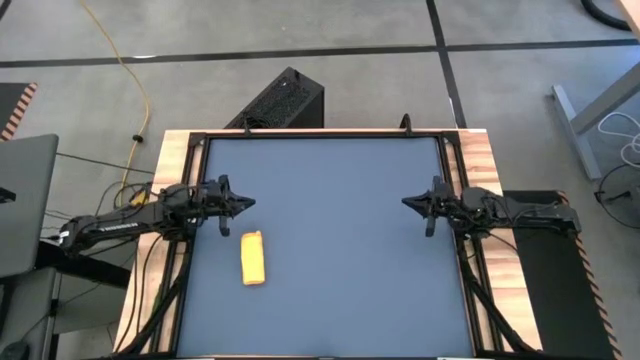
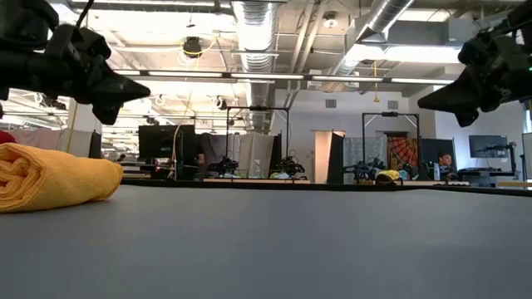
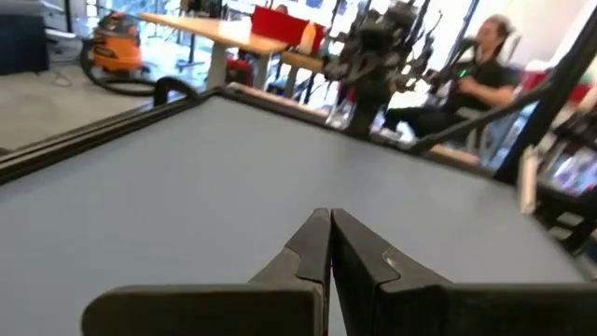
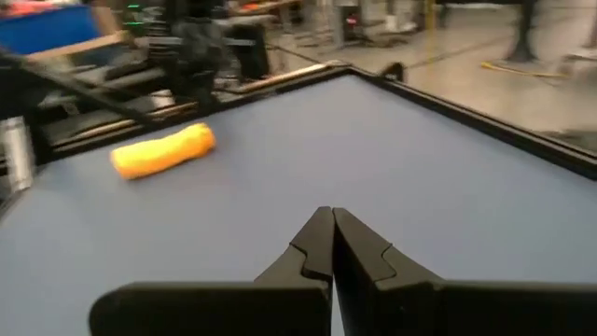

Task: Roll towel
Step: Return to Home Position

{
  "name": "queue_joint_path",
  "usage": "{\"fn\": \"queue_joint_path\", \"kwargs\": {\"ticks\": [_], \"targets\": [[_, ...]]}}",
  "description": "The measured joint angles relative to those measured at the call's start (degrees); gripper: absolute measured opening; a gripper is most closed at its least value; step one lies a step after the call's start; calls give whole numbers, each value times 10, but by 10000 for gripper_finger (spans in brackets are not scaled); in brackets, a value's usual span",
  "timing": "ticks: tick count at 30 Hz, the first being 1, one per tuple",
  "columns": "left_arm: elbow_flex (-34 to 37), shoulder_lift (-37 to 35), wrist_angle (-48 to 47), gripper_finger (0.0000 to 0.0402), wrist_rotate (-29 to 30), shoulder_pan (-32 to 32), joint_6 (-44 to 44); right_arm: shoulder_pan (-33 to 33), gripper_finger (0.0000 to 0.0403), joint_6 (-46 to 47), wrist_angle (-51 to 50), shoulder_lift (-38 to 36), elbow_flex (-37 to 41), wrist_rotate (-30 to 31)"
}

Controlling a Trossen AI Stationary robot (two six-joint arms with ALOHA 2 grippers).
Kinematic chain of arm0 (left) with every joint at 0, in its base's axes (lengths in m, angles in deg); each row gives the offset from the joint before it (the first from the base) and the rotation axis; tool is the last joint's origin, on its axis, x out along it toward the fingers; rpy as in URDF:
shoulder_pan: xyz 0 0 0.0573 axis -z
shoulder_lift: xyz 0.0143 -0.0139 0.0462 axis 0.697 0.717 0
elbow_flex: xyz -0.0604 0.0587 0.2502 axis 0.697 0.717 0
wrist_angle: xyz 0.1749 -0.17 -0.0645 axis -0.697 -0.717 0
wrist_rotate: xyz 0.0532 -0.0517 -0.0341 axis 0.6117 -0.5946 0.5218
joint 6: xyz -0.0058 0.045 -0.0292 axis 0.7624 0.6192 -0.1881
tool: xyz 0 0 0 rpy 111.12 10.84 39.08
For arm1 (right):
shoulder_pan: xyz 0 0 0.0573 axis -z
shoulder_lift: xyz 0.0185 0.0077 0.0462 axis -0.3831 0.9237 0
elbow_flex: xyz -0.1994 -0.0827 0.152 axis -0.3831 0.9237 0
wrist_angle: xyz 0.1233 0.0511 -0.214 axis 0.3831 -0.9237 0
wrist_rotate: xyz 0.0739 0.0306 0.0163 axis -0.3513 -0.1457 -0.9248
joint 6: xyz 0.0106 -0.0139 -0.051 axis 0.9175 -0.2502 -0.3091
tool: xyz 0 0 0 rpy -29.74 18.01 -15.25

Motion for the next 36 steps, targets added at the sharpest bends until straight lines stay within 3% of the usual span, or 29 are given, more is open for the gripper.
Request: {"fn": "queue_joint_path", "kwargs": {"ticks": [4, 8, 13, 18, 36], "targets": [[0, 1, -22, 0, 6, 0, 33, -19, 24, -22, 7, 4, 1, -10], [0, 1, -44, 0, 12, 0, 13, -23, 25, -21, 0, 3, 0, 51], [1, 6, -73, 0, 33, 1, -20, -23, 30, -20, -2, 4, 0, 54], [1, 11, -77, 0, 50, 1, 10, -23, 32, -20, -3, 4, 0, 55], [2, 11, -75, 0, 50, 1, 21, -23, 33, -19, -4, 4, 0, 56]]}}
